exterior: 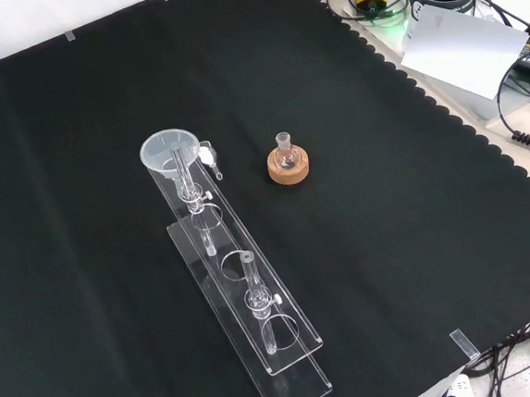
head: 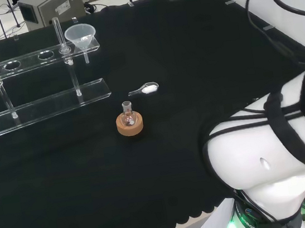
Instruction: Pick up the funnel from the transparent funnel stand.
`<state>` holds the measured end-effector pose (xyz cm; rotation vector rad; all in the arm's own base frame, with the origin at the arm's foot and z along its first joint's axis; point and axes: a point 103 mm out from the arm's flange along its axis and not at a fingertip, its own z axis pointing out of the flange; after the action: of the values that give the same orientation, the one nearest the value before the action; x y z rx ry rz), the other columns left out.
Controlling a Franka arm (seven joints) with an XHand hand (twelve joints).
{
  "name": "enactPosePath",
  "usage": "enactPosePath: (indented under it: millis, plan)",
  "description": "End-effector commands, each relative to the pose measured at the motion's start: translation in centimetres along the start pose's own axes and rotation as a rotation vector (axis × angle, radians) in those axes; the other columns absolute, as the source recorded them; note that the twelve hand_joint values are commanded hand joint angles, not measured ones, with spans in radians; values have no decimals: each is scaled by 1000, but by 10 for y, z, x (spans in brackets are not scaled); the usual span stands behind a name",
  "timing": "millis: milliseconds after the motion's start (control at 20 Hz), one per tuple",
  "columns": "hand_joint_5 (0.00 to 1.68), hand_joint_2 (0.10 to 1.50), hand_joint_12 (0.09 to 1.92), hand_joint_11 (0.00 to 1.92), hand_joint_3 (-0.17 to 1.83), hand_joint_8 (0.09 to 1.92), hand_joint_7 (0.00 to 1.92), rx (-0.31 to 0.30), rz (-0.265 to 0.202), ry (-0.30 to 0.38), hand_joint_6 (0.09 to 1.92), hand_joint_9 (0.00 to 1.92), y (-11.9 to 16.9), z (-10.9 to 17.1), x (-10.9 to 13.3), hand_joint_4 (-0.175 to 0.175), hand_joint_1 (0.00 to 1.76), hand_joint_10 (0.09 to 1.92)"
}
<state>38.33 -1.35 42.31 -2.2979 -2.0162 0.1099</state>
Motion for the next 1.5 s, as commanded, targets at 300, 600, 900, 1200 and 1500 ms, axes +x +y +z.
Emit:
enactPosePath:
  millis: [300,600,900,1200,1500]
  plan:
    - [231,1173,1357,58,391,504,20,35,-48,24,87,201,97,23,12,7,0,618]
    - [224,1164,1360,55,381,504,22,79,-78,18,87,198,115,41,37,4,0,616]
    - [212,1132,1373,44,351,512,37,126,-111,-3,87,204,134,62,72,-2,40,621]
    - [201,1115,1378,38,335,515,36,169,-124,-28,87,201,150,84,90,-6,77,622]
    - [184,1040,1389,43,295,553,61,210,-139,-64,87,236,163,102,102,-17,212,658]
